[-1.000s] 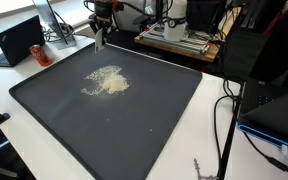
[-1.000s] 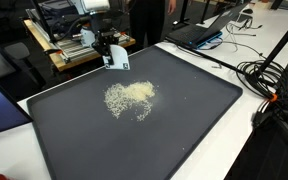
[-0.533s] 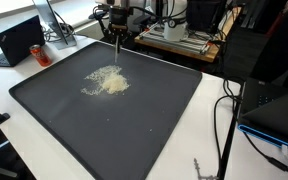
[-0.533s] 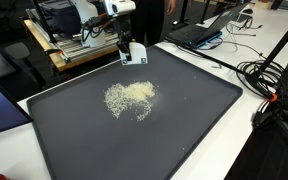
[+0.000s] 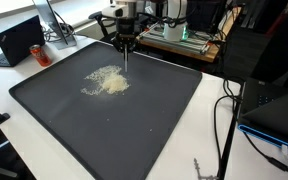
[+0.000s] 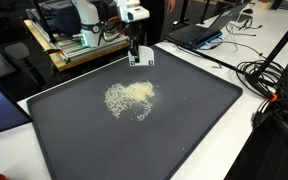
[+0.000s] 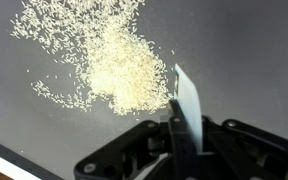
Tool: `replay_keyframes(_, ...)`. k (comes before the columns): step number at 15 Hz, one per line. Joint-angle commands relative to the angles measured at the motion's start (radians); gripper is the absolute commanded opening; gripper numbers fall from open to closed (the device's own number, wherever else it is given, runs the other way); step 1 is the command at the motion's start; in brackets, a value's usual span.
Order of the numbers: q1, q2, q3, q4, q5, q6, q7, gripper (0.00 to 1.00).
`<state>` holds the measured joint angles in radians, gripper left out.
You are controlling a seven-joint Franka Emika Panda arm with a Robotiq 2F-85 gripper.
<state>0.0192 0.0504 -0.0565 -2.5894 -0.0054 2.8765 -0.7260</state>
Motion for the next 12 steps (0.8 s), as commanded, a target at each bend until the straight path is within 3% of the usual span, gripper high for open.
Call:
replay_keyframes(1, -0.021, 0.083, 0.021, 0.082, -0.041, -0.026, 0.091, 0.01)
replay_keyframes(12, -0.032, 0.275, -0.008, 0.231, -0.224, -0.015, 0.296, 0.01)
